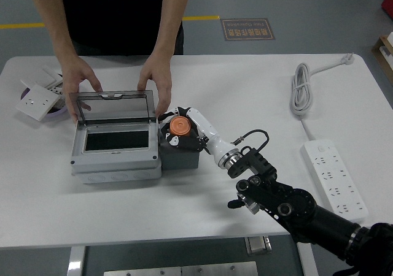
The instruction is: Pick up the cylinder from the cube,place it in the box,flap close box
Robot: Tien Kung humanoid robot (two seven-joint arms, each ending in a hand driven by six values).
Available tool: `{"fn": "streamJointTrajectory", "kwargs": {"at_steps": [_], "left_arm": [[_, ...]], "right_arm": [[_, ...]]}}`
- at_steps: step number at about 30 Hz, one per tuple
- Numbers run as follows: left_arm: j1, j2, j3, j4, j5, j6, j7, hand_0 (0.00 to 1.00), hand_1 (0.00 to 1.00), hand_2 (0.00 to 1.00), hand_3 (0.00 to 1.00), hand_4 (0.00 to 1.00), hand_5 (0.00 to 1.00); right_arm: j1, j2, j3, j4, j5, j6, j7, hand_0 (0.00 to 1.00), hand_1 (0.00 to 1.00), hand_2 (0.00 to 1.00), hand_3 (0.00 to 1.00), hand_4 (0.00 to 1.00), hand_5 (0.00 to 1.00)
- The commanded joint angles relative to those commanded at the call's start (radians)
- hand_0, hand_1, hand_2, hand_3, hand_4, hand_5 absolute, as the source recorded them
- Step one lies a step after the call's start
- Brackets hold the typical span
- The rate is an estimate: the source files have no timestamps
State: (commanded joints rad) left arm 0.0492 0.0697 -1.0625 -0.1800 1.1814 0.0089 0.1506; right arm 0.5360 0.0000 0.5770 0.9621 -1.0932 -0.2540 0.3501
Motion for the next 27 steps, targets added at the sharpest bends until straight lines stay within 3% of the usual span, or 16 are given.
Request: {"fn": "streamJointTrajectory", "kwargs": {"at_steps": [5, 6, 17, 27], "left_arm": [[0.001, -0.001, -0.008, 0.000, 0.006, 0.002, 0.002, 0.923, 0.852, 0.854, 0.951, 0.002, 0.002], [0.001, -0.001, -0.008, 0.000, 0.005, 0.002, 0.002, 0.923, 0.852, 0.854, 0.951, 0.002, 0.002], [0.005, -0.001, -0.026, 0.000, 0.020, 0.003, 0.008, 0.923, 0.852, 0.854, 0.951, 0.002, 0.002], [0.011, 0.004, -0.050, 0.000, 0.042, 0.003, 0.017, 0.923, 0.852, 0.854, 0.951, 0.002, 0.002]], "right_arm": [[-0.001, 0.000, 0.001, 0.045, 0.005, -0.010, 0.004, 0.489, 0.504, 0.436, 0.514, 0.002, 0.002], [-0.001, 0.000, 0.001, 0.056, 0.007, -0.013, 0.005, 0.420, 0.440, 0.399, 0.388, 0.002, 0.002], [0.031, 0.000, -0.048, 0.191, 0.008, -0.046, -0.016, 0.404, 0.422, 0.390, 0.347, 0.002, 0.002], [0.120, 0.000, -0.190, 0.148, -0.018, -0.077, -0.077, 0.383, 0.394, 0.349, 0.300, 0.002, 0.002]]}}
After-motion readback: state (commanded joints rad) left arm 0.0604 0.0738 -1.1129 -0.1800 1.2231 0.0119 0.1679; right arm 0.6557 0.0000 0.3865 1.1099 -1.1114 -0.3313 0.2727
